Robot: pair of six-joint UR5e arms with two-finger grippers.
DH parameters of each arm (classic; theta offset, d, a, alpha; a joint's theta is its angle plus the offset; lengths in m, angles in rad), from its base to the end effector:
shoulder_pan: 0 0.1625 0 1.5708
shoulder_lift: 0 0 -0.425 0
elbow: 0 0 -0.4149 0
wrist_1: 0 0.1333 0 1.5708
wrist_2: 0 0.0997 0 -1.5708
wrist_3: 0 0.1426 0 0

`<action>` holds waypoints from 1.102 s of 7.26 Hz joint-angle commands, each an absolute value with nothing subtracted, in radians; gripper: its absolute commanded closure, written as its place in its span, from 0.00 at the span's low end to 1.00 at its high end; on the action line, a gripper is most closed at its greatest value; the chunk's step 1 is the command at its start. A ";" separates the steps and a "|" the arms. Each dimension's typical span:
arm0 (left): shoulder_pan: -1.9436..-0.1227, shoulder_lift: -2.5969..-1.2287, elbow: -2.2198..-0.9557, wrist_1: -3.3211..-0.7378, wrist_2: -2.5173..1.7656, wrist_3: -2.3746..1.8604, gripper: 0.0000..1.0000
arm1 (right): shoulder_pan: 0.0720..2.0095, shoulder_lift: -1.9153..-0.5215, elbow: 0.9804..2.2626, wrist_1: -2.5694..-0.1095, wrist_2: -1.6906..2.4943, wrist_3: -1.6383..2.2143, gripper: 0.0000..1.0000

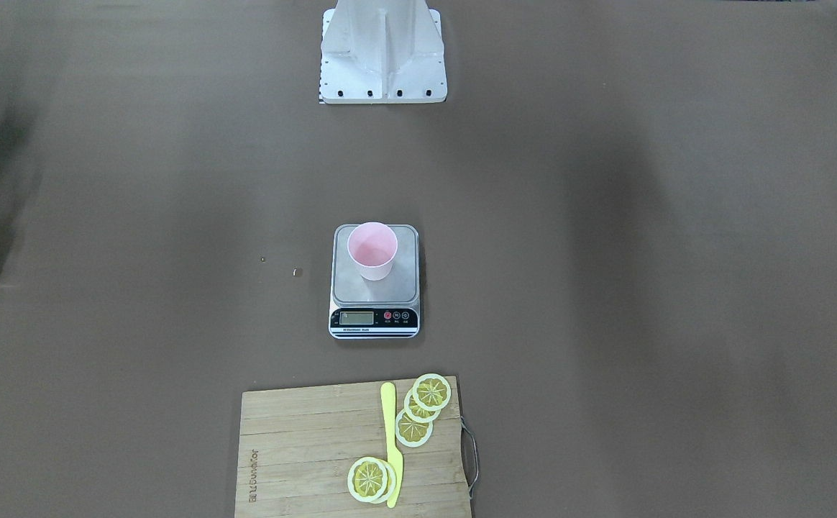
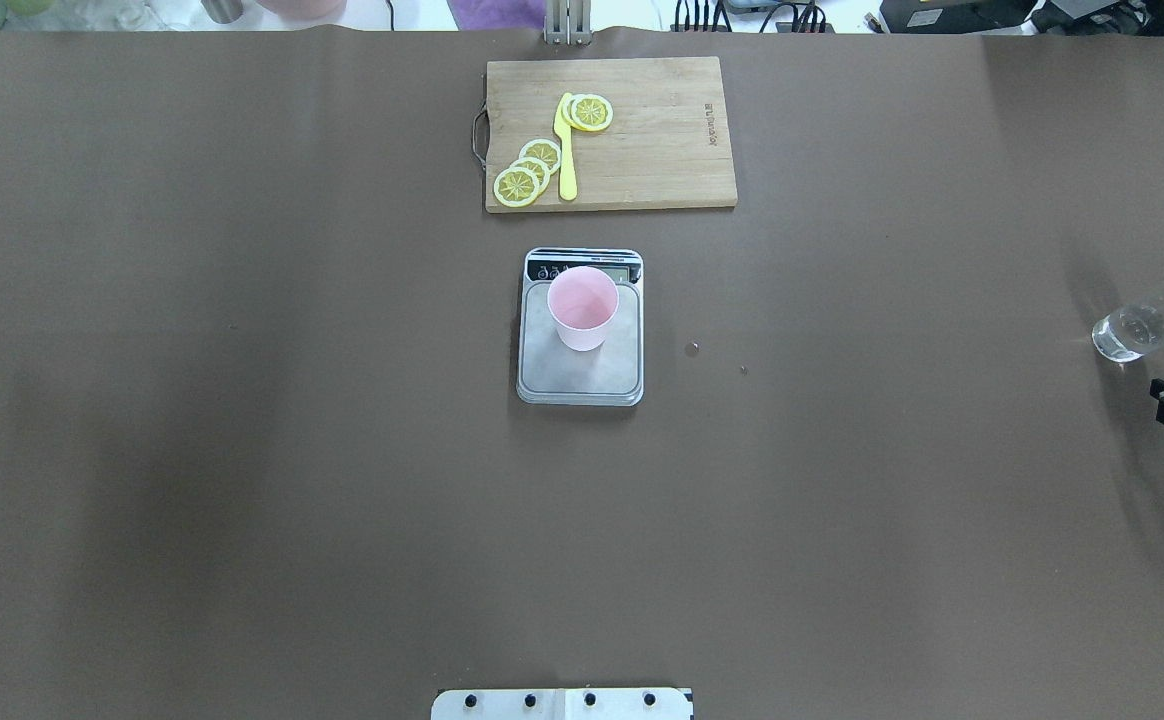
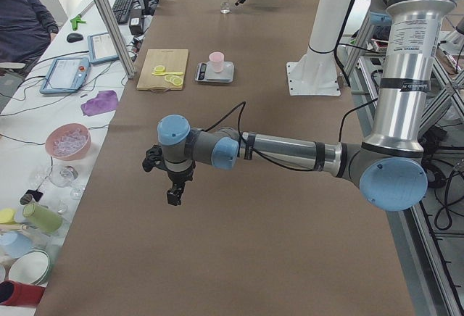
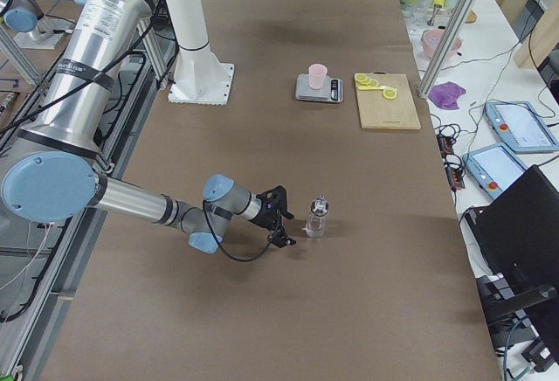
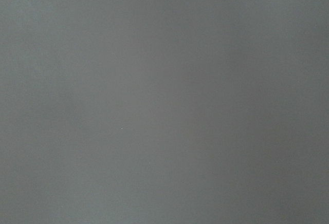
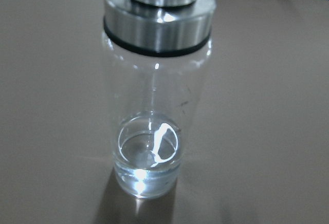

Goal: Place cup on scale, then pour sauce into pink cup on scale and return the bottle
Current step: 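Close the right gripper on the glass sauce bottle, then lift the glass sauce bottle upward with the right gripper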

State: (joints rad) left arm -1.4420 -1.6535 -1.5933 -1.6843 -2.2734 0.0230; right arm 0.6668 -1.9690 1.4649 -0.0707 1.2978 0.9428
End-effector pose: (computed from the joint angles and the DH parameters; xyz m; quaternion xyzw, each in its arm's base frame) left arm 0.0322 -0.5692 0.6271 0.0842 0.3470 0.1082 0.9278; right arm -0.1829 -0.3625 0.7456 0.3808 -0.3054 0.0819 0.8689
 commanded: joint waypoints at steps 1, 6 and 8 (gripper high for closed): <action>-1.442 -1.654 -1.594 -1.686 -2.273 0.023 0.02 | 0.631 -1.944 1.411 -0.006 1.209 0.942 0.01; -1.440 -1.654 -1.594 -1.686 -2.273 0.023 0.02 | 0.620 -1.872 1.373 0.003 1.158 0.916 0.01; -1.442 -1.654 -1.594 -1.686 -2.273 0.023 0.02 | 0.620 -1.846 1.327 0.037 1.160 0.908 0.01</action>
